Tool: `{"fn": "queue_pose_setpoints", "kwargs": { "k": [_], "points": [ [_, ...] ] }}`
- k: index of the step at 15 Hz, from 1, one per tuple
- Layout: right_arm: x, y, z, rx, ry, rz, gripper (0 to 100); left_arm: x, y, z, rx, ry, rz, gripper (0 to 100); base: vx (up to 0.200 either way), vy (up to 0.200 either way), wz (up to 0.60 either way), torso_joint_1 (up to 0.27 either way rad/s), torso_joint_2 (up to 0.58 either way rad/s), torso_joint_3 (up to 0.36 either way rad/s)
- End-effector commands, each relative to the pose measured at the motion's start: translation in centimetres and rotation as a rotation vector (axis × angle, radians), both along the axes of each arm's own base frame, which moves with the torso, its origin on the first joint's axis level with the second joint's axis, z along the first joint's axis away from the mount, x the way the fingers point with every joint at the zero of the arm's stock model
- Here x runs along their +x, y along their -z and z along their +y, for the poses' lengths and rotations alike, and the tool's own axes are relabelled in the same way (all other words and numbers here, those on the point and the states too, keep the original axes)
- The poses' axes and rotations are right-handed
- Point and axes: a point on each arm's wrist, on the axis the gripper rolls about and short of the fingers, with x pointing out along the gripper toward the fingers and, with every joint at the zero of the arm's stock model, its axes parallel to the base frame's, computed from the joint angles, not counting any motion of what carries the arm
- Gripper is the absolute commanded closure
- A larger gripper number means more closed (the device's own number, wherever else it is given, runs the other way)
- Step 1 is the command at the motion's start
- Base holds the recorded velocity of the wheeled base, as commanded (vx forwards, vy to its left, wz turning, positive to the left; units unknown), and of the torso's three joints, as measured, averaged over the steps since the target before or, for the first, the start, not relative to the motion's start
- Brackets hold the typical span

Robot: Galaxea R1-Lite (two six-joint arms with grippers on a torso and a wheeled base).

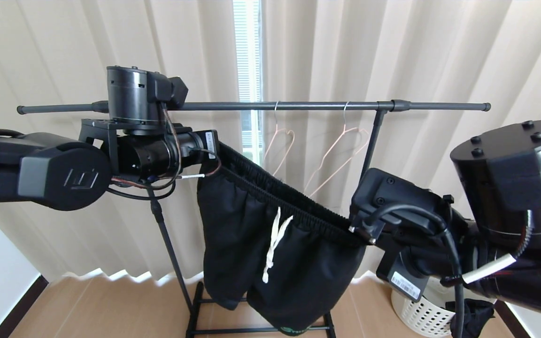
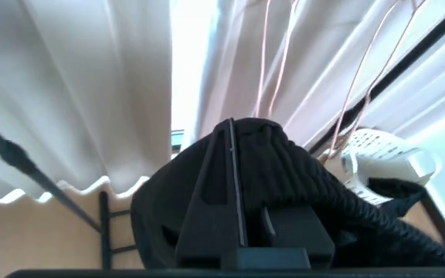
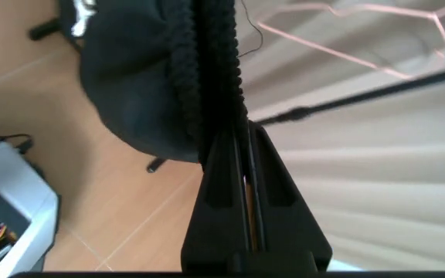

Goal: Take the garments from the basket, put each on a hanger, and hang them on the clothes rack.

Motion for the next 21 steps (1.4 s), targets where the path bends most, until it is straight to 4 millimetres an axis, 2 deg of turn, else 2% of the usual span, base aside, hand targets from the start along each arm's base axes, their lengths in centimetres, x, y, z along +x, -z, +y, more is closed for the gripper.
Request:
{"fn": "queue_pose_setpoints", "kwargs": {
  "k": [1,2,3,6,7,10,12,16,17,18,19,21],
  "points": [
    [-1.3,0.0,1.2,0.01,-0.079,0.008,100,0.7,0.5,-1.0,-0.005,0.021,0.008,100,0.0,0.0,0.0,0.0,0.0,0.0],
    [-2.2,0.7,2.8,0.032,-0.116,0.039,100,0.4,0.3,-1.9,-0.008,0.049,0.003,100,0.0,0.0,0.0,0.0,0.0,0.0],
    [-2.4,0.9,3.4,0.052,-0.119,0.049,100,0.3,0.3,-2.4,-0.01,0.063,-0.001,100,0.0,0.0,0.0,0.0,0.0,0.0],
    [-2.2,2.1,6.4,0.159,-0.095,0.086,100,-0.1,0.1,-5.5,-0.018,0.137,-0.017,100,0.0,0.0,0.0,0.0,0.0,0.0],
    [-2.1,2.2,6.8,0.172,-0.087,0.096,100,-0.1,0.2,-5.9,-0.018,0.146,-0.017,100,0.0,0.0,0.0,0.0,0.0,0.0],
    [-2.1,1.2,9.1,0.352,-0.015,0.161,100,0.0,0.4,-6.7,-0.02,0.165,-0.014,100,0.0,0.0,0.0,0.0,0.0,0.0],
    [-1.7,1.2,9.9,0.393,0.015,0.178,100,0.0,0.5,-6.8,-0.029,0.178,-0.007,100,0.0,0.0,0.0,0.0,0.0,0.0],
    [-1.7,1.4,9.0,0.325,0.012,0.17,100,-0.3,0.0,-6.3,-0.027,0.163,-0.013,100,0.0,0.0,0.0,0.0,0.0,0.0],
    [-0.8,1.0,7.4,0.253,0.029,0.146,100,-0.7,-0.5,-5.4,-0.013,0.151,-0.007,100,0.0,0.0,0.0,0.0,0.0,0.0],
    [-0.2,1.0,6.7,0.216,0.044,0.136,100,-1.0,-0.7,-4.7,-0.004,0.139,0.003,100,0.0,0.0,0.0,0.0,0.0,0.0],
    [1.7,0.9,4.9,0.154,0.116,0.097,100,-1.9,-1.3,-3.0,0.026,0.113,0.039,100,0.0,0.0,0.0,0.0,0.0,0.0],
    [3.9,0.9,3.6,0.125,0.213,0.054,100,-3.2,-1.3,-1.5,0.07,0.09,0.084,100,0.0,0.0,0.0,0.0,0.0,0.0]
  ]
}}
